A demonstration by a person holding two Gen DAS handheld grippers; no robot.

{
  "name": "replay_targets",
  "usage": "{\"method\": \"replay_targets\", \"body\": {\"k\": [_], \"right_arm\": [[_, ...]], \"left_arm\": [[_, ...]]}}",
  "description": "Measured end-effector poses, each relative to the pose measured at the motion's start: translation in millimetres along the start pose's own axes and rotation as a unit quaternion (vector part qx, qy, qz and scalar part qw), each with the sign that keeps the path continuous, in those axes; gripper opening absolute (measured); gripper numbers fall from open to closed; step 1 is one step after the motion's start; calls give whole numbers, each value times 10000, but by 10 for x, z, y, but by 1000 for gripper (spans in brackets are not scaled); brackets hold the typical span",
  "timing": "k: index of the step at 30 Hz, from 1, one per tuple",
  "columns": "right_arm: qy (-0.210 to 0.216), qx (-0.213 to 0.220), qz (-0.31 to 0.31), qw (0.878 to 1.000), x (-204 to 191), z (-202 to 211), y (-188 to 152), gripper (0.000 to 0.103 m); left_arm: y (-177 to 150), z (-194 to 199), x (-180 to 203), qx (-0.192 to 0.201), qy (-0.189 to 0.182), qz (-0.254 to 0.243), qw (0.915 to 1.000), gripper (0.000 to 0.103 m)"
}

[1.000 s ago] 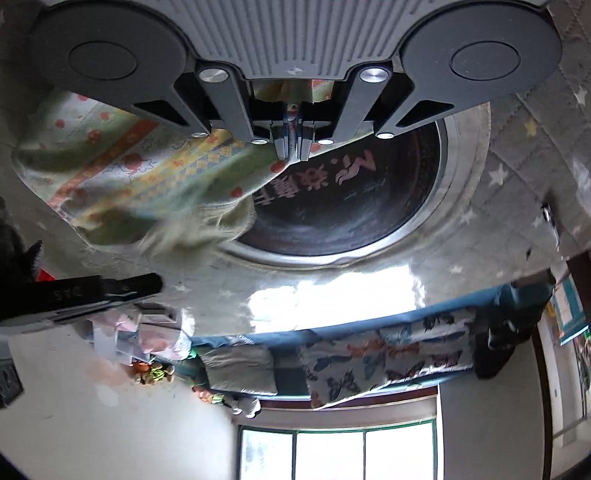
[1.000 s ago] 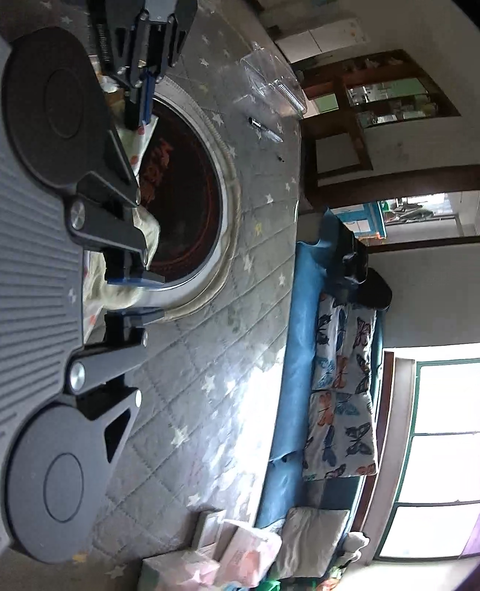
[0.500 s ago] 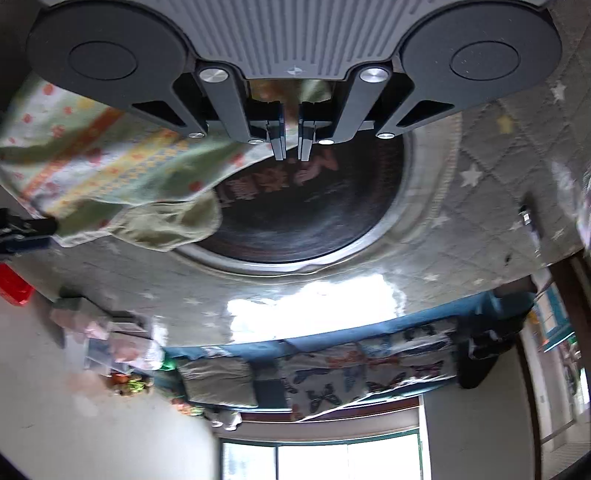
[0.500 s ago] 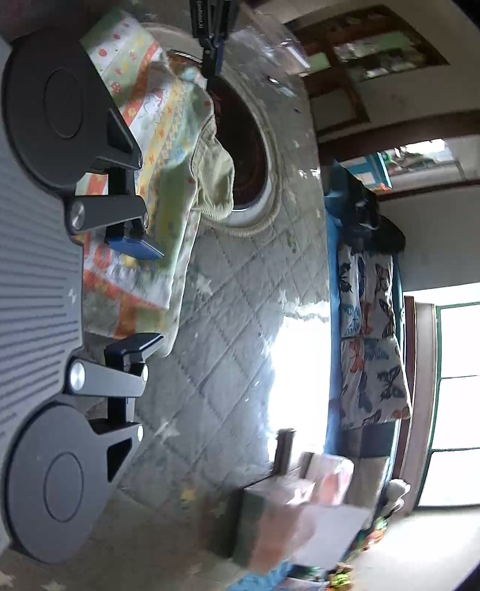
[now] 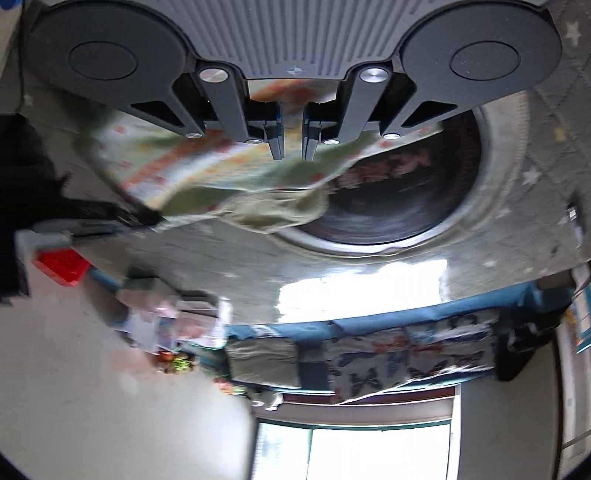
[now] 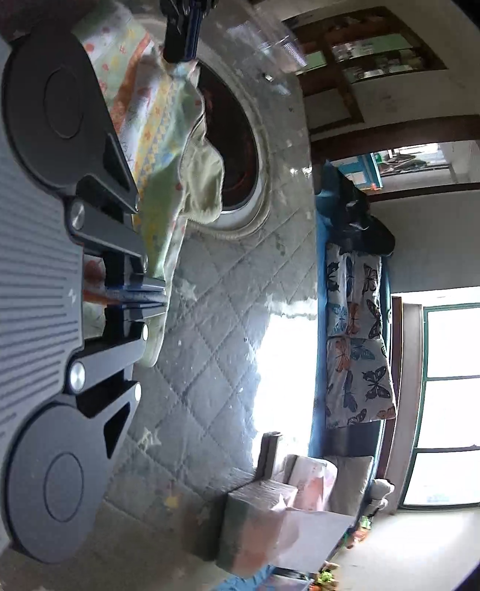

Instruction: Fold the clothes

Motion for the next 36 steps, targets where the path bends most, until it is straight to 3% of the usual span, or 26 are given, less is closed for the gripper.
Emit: {"method": "replay_targets", "body": {"k": [4, 6, 8, 14, 17, 20, 23, 29, 36], "right_arm": [[-51, -223, 32, 9997, -12, -140, -36, 10], [-89, -176, 10, 9998, 5, -107, -8, 17], [-60, -103, -4, 9999, -3, -53, 30, 18], [513, -23, 360, 9980, -285, 97, 145, 23], [820, -146, 503, 9953, -478, 54, 182, 28], [924, -201, 768, 9926, -693, -23, 212, 33], [849, -331, 944, 9914, -818, -176, 219, 35], [738, -478, 847, 9925, -880, -442, 284, 38], [940, -315, 886, 9911, -870, -199, 338, 40]], "left_arm": [[-9, -98, 155, -81, -206, -122, 9997, 11], [-10, -127, 196, -82, -288, -125, 9995, 11], [-32, -155, 238, -96, -344, -126, 9993, 17], [-157, -183, 412, -120, -566, -178, 9982, 20], [-216, -178, 489, -105, -586, -260, 9979, 30], [-257, -169, 531, -83, -583, -309, 9978, 34], [-281, -180, 529, -99, -601, -271, 9978, 43], [-350, -204, 507, -145, -639, -215, 9976, 49], [-360, -94, 429, -40, -528, -110, 9985, 57]]}}
Point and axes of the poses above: each gripper's, at about its wrist camera, not at the fingertips, and z roughly against the way its jaws point, x to its right, y to its top, the point moved 3 cm from there along -z, roughly the way its jaws point, and after that the axes turned 12 degrees about -y, right-handed, at the moved point
